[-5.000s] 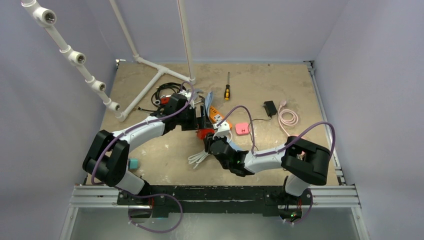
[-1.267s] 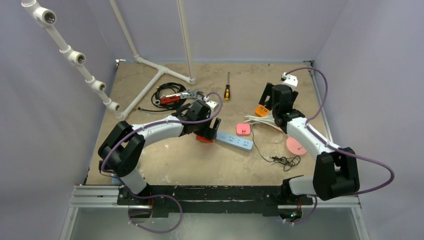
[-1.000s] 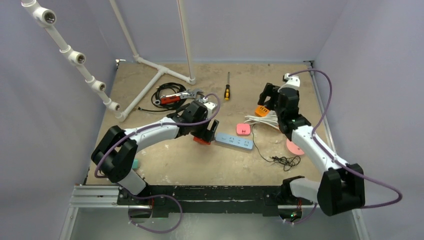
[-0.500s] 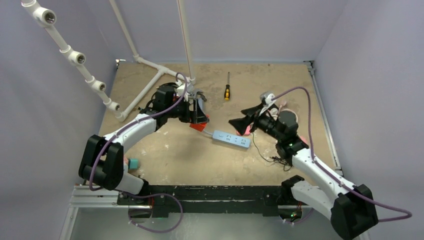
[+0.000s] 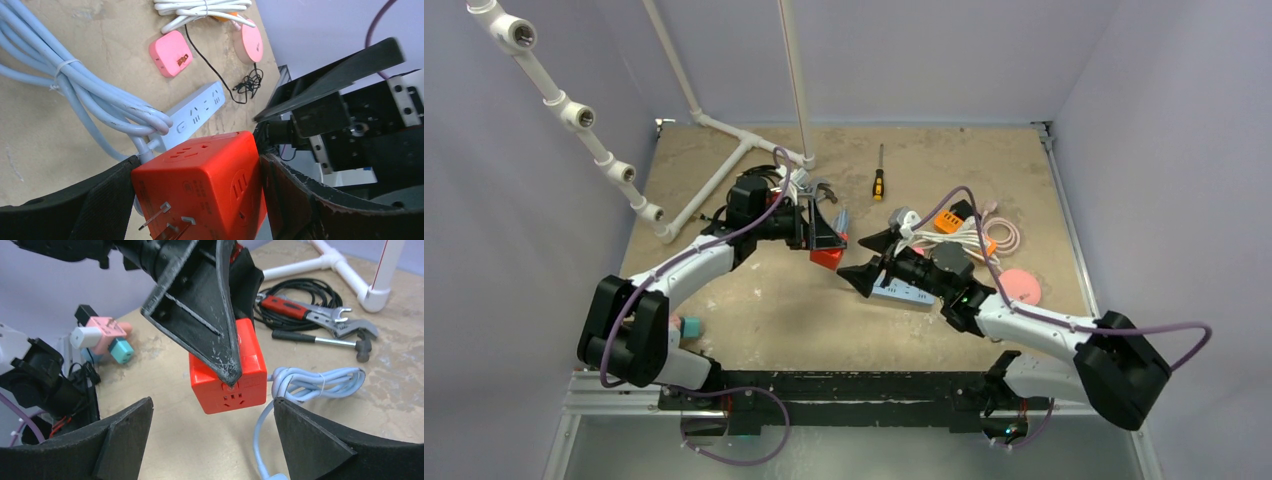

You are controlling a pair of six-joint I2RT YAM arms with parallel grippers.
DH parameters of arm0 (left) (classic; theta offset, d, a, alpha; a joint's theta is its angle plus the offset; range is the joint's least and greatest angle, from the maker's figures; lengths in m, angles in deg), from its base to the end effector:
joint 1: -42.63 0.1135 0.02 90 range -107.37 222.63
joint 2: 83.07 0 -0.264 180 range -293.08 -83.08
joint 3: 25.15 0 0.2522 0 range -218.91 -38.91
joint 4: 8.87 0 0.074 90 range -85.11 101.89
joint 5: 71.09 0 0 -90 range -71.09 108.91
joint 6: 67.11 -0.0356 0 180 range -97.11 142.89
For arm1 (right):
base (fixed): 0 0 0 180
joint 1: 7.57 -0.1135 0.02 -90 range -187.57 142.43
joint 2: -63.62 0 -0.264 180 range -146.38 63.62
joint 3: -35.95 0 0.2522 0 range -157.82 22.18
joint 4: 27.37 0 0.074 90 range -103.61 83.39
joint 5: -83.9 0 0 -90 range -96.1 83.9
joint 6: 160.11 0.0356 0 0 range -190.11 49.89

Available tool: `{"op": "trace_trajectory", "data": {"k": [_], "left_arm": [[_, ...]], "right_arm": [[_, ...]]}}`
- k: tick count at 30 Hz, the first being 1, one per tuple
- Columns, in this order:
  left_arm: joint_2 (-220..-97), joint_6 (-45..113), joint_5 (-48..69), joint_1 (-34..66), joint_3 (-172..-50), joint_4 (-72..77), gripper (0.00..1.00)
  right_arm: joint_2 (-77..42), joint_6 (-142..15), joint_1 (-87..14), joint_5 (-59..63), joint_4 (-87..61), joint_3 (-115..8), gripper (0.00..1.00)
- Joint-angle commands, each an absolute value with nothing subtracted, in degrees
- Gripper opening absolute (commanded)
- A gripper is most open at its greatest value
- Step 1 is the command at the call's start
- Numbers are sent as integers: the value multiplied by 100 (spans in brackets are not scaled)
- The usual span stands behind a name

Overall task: Pull the plug off the socket
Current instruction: Remove the plug from the socket.

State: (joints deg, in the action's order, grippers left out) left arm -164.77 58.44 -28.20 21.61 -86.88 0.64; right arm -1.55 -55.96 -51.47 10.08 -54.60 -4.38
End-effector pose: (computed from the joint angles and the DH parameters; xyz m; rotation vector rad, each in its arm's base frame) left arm 0.2748 -0.1335 0.2403 0.2722 2.2156 -1.4286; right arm 0.1705 0.1778 0.2517 -0.6413 1.4888 1.0105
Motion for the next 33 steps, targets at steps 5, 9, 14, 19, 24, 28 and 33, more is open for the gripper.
{"op": "trace_trajectory", "data": {"k": [5, 9, 14, 19, 24, 28, 33], "left_arm": [[-16009, 6263, -3287, 2182, -8608, -802, 0], [-15998, 6365, -3329, 2180, -8550, -926, 0], [-15989, 6376, -3329, 2176, -8530, -957, 0], [-15986, 6419, -3310, 2172, -8502, -1015, 0], [-15982, 6411, -3312, 2180, -8507, -1014, 0], [-15867, 5675, -2932, 2180, -8797, -155, 32], [-15087, 4434, -1355, 2179, -9150, 1186, 95]], "right_arm": [[-801, -5982, -5392, 413, -6052, -949, 93], [-1215, -6055, -5427, 489, -6111, -1173, 92], [-1566, -6125, -5534, 656, -6188, -1396, 85], [-1804, -6152, -5619, 761, -6181, -1476, 80], [-1818, -6161, -5659, 761, -6212, -1466, 46], [-1566, -5925, -5661, 666, -6094, -1365, 7], [-981, -5176, -5635, 632, -5608, -1120, 0]]}}
